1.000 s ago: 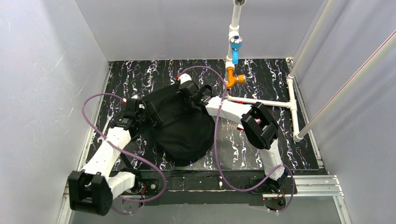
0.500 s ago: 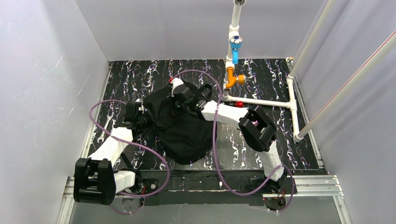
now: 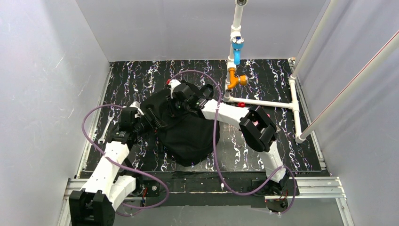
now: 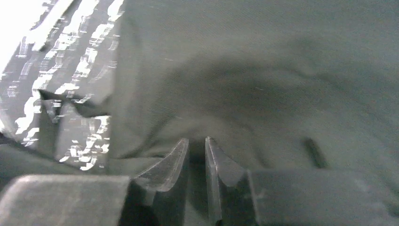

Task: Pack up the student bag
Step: Unzip the student bag at the center of the board.

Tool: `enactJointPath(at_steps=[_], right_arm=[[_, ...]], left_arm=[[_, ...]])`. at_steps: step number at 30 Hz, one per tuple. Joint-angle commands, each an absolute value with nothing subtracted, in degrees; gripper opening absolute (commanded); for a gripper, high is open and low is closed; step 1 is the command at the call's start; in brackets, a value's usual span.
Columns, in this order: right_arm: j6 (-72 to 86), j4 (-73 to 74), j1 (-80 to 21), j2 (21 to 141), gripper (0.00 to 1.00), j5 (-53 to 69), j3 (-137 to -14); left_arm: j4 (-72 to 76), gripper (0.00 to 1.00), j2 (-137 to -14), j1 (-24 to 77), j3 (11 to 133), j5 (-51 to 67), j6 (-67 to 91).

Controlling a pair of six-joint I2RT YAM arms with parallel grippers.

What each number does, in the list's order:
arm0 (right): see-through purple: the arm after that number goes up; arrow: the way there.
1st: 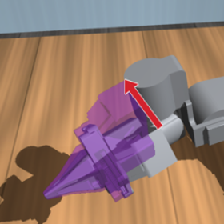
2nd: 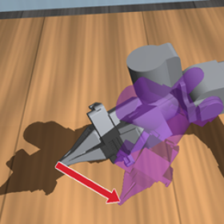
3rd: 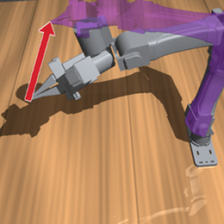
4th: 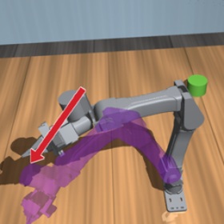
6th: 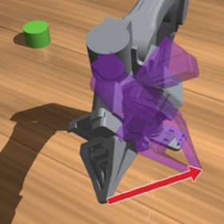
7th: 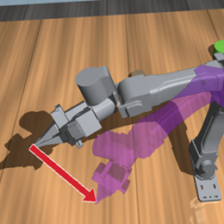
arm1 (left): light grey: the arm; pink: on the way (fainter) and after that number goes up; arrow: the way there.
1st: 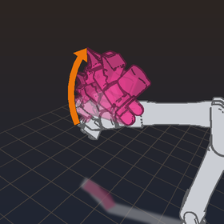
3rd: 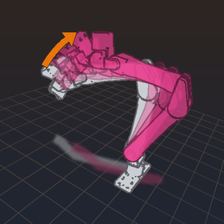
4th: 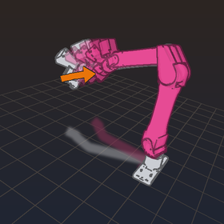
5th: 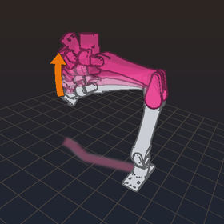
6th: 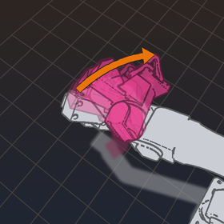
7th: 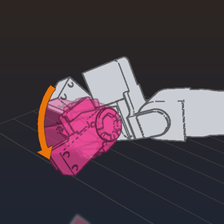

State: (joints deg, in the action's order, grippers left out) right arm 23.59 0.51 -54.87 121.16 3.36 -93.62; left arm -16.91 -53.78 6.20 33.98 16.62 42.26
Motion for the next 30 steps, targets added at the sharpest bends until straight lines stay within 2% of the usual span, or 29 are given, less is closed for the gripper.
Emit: enactJointPath(at_steps=[1, 3, 6, 13, 17, 24, 26, 28, 30], right_arm=[[3.3, 16.5, -53.0, 118.4, 0.48, -5.7, -99.1], [0.2, 20.4, -51.4, 120.7, 0.52, -6.6, -102.7], [-5.3, 21.2, -50.0, 124.4, 0.53, -6.4, -105.0], [-5.5, 21.5, -48.8, 126.6, 0.51, -5.2, -106.8], [-1.6, 19.1, -47.5, 127.5, 0.3, -0.5, -105.1], [2.1, 16.0, -47.6, 125.6, 0.31, 2.5, -99.0], [2.2, 15.8, -47.5, 125.0, 0.23, 1.8, -97.9], [3.4, 15.3, -47.5, 124.6, 0.01, 0.4, -97.2], [7.5, 14.9, -47.6, 124.4, 0.01, -1.2, -97.5]], left_arm=[[-29.1, 0.77, -48.9, 6.4, 38.3, 11.6, 39.2], [-29.4, 0.72, -50.1, 6.3, 38.3, 12.6, 38.9], [-25.7, 0.57, -50.7, 6.3, 32.8, 16.9, 41.0], [-19.4, 0.51, -52.4, 6.3, 26.7, 21.2, 45.0], [-19.6, 0.49, -51.9, 6.3, 26.9, 21.0, 44.3], [-19.0, 0.49, -52.5, 6.4, 26.7, 21.4, 44.3], [-18.8, 0.49, -53.0, 6.4, 26.6, 21.7, 44.4], [-18.7, 0.49, -53.2, 6.3, 26.5, 21.6, 44.4], [-18.2, 0.49, -53.1, 6.3, 26.0, 21.3, 44.6]])
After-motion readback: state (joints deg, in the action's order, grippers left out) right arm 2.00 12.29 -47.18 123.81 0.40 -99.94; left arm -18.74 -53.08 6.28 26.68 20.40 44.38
